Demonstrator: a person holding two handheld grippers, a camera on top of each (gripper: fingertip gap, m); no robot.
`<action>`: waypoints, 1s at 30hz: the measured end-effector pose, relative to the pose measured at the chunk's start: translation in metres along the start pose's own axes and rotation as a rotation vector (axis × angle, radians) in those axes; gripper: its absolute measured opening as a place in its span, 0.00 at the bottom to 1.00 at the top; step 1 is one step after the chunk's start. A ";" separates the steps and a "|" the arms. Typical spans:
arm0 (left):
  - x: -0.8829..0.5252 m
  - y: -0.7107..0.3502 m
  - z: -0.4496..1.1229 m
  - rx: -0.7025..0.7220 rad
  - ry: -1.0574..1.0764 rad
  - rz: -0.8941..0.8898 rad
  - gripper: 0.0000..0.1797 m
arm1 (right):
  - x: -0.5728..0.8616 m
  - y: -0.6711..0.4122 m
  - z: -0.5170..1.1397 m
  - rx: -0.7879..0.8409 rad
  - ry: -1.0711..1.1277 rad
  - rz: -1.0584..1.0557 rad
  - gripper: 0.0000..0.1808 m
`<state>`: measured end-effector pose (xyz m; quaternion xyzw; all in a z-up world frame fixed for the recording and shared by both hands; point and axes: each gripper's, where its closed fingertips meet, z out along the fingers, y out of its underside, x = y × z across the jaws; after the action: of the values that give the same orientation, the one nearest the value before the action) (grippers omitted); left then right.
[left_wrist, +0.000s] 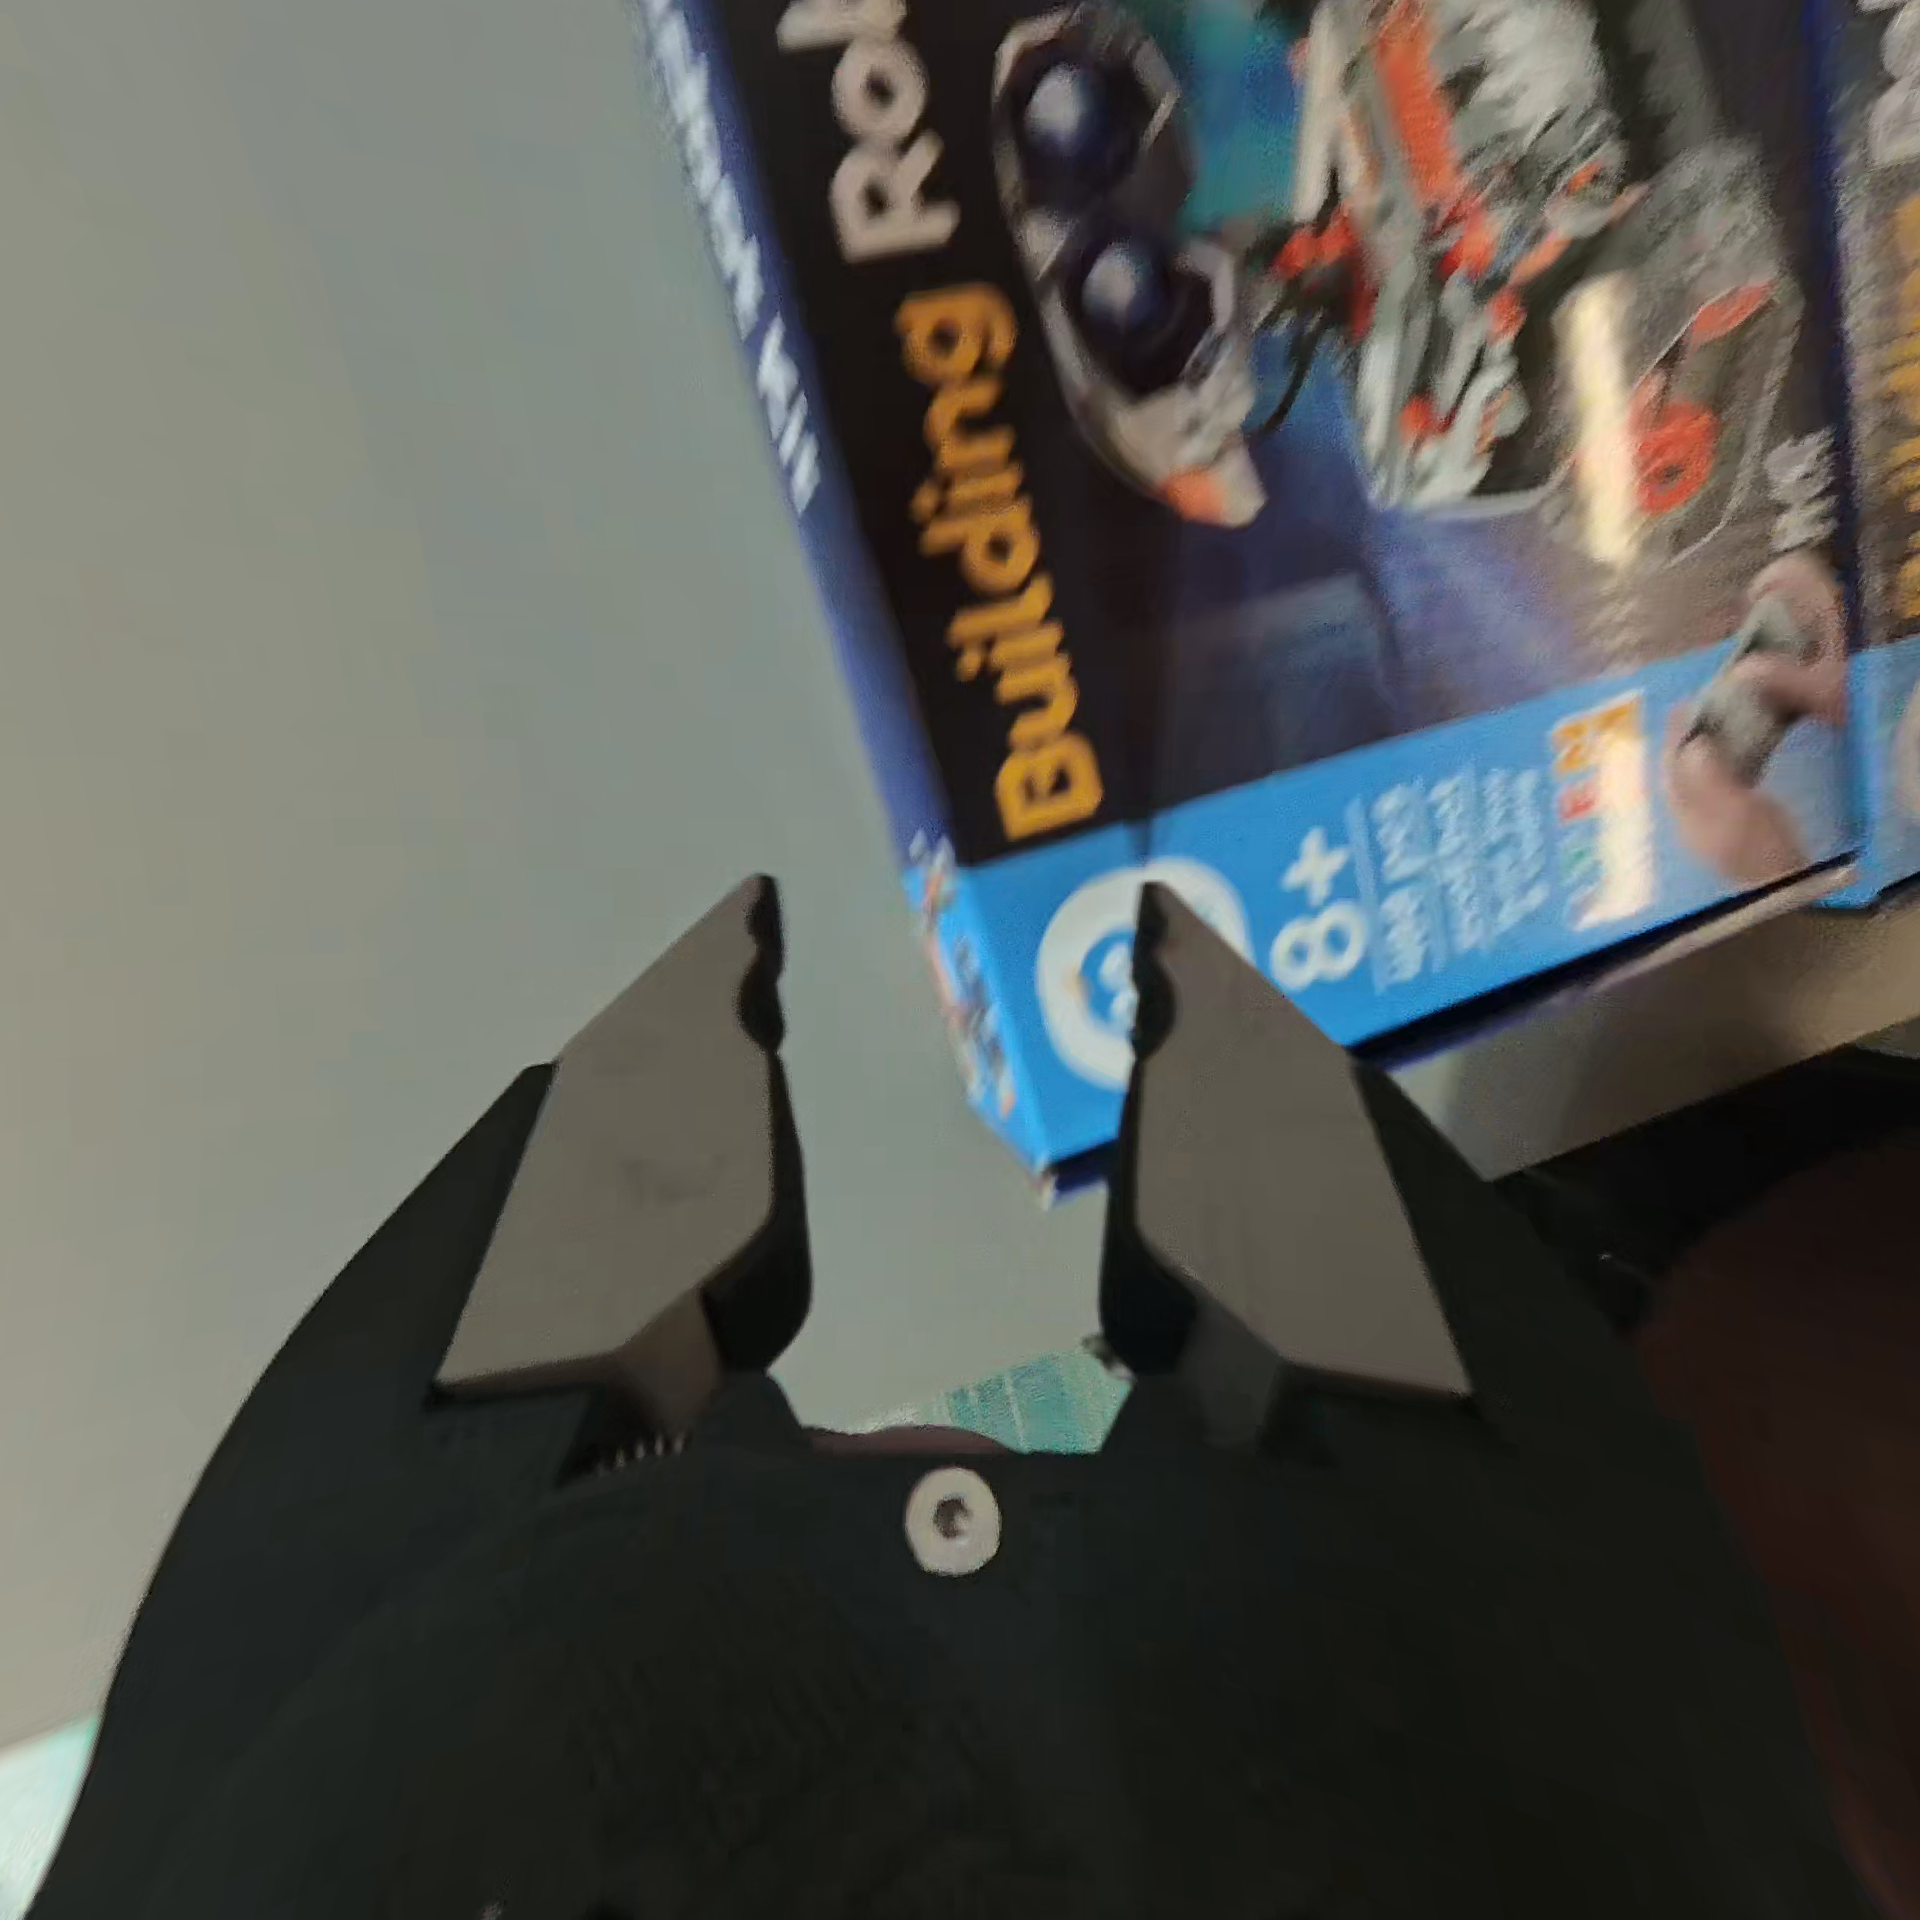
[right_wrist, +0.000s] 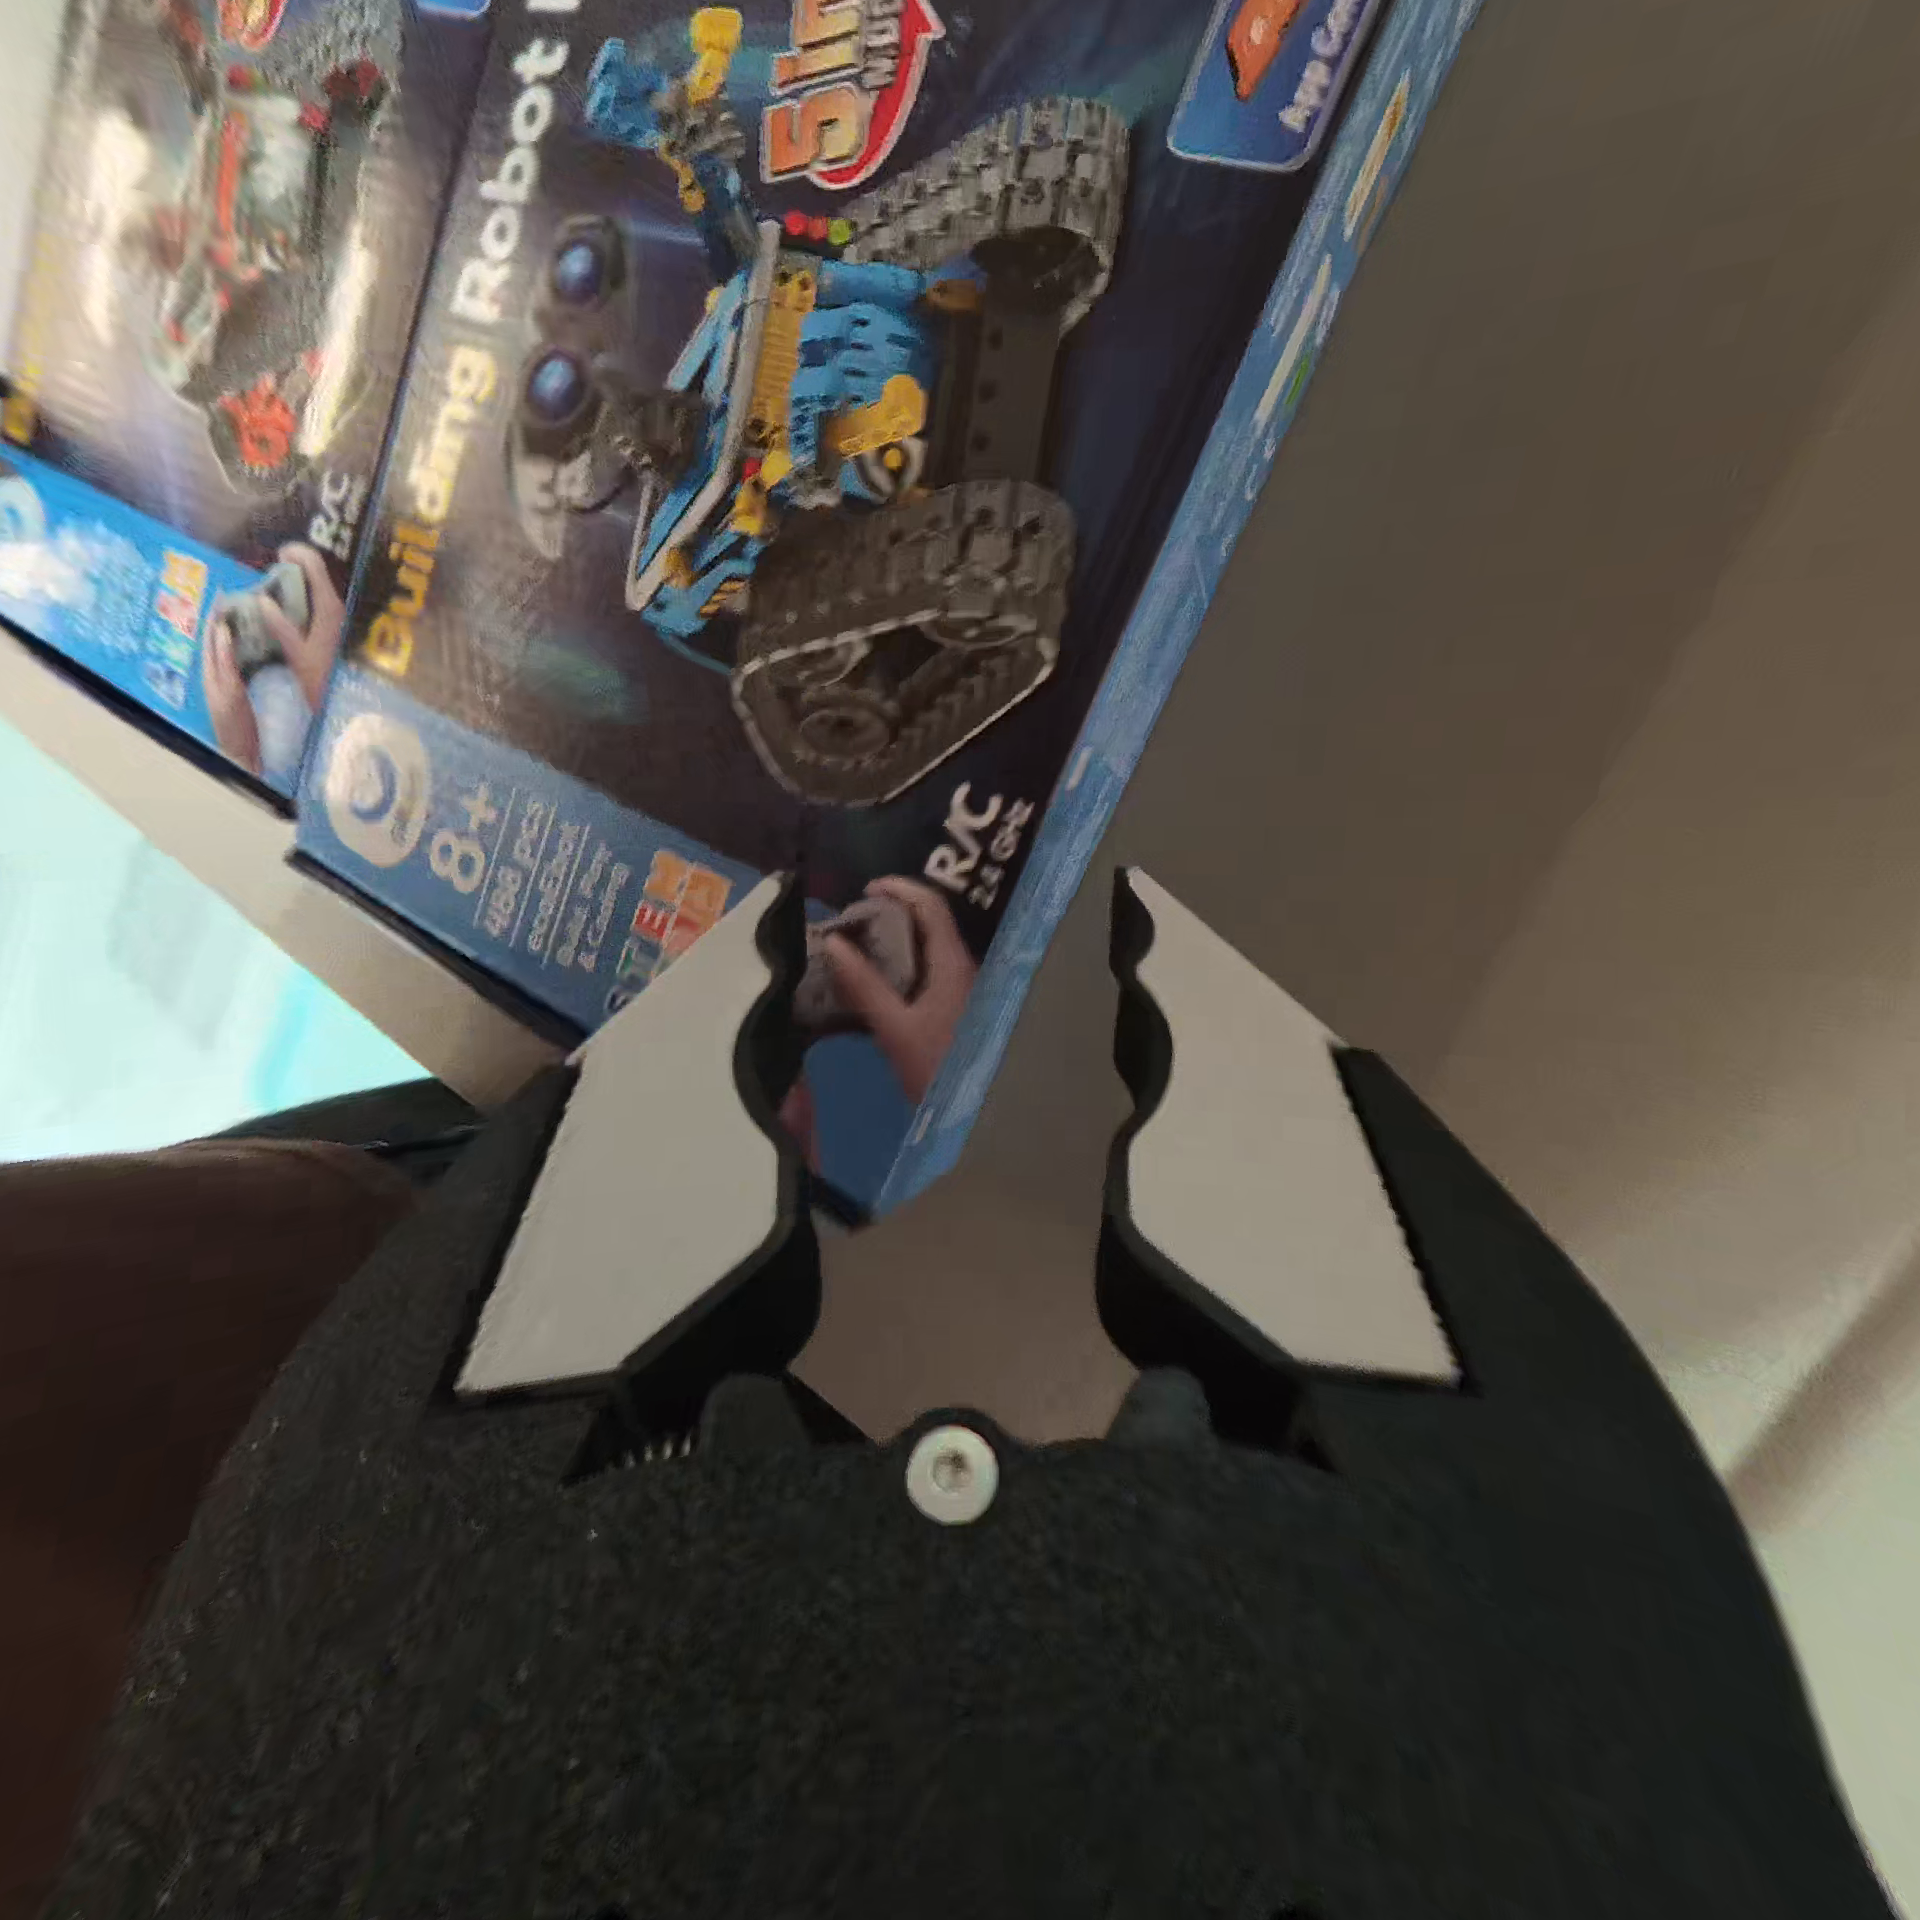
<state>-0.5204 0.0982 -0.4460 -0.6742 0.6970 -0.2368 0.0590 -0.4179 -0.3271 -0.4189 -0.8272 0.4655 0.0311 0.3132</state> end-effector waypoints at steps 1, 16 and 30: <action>-0.007 0.012 -0.006 0.006 -0.022 0.004 0.36 | -0.010 0.002 -0.007 0.011 0.039 -0.046 0.28; -0.113 0.026 -0.046 0.011 -0.104 0.013 0.06 | -0.165 -0.073 0.028 0.046 0.144 -0.272 0.02; -0.082 0.084 -0.083 0.009 -0.132 -0.170 0.35 | -0.427 -0.104 0.186 -0.243 -0.207 -0.784 0.20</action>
<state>-0.6234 0.1968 -0.4272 -0.7448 0.6308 -0.1993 0.0875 -0.5322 0.1339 -0.3708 -0.9650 0.0747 0.0471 0.2468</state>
